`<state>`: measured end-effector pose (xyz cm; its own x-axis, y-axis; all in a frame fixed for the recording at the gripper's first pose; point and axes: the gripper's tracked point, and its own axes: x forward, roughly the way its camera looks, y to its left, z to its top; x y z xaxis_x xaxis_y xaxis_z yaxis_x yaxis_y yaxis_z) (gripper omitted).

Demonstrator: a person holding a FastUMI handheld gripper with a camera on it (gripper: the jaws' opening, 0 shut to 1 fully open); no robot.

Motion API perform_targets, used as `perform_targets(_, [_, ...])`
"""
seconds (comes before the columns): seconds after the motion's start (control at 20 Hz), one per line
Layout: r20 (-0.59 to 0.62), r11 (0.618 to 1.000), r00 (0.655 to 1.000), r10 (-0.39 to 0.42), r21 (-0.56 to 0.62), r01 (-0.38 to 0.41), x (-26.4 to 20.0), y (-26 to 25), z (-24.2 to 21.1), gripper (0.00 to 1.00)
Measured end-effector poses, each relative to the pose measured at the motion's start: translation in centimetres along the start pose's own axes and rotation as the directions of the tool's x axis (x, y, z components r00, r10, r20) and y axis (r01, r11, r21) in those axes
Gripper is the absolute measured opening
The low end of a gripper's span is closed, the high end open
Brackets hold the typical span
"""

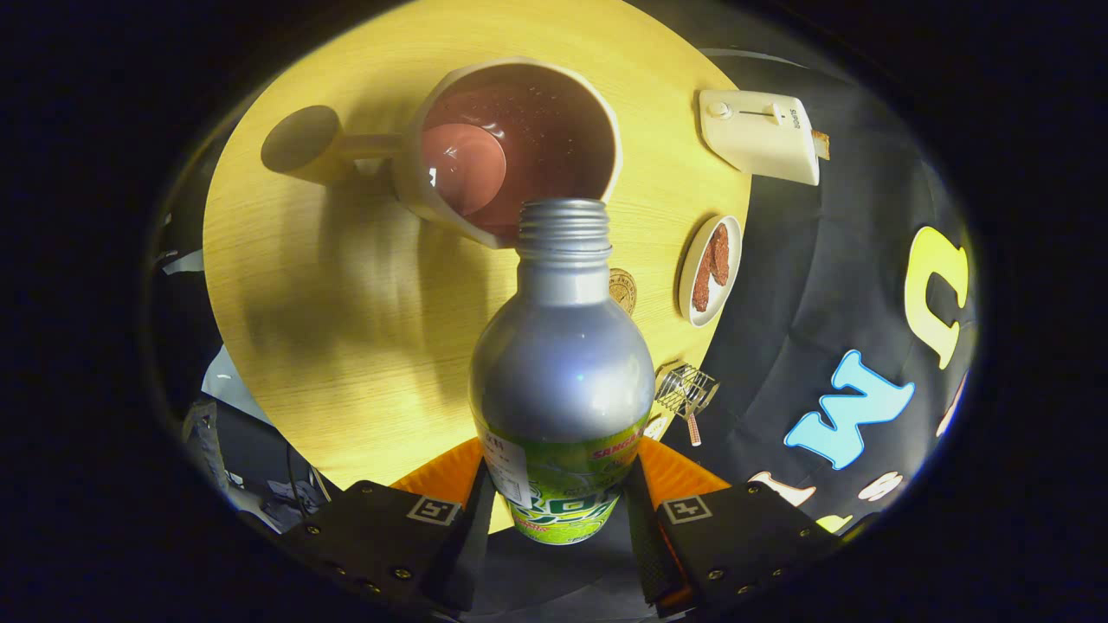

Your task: Take the bottle from table, then pour the juice into the cup, finally place the bottle on the coaster

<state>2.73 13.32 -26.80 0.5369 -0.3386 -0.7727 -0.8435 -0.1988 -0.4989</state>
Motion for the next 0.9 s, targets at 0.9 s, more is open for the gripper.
perform_targets(0.9, [-0.054,0.997,0.998,-0.014,-0.072,0.010,-0.53,-0.50,0.02,0.70])
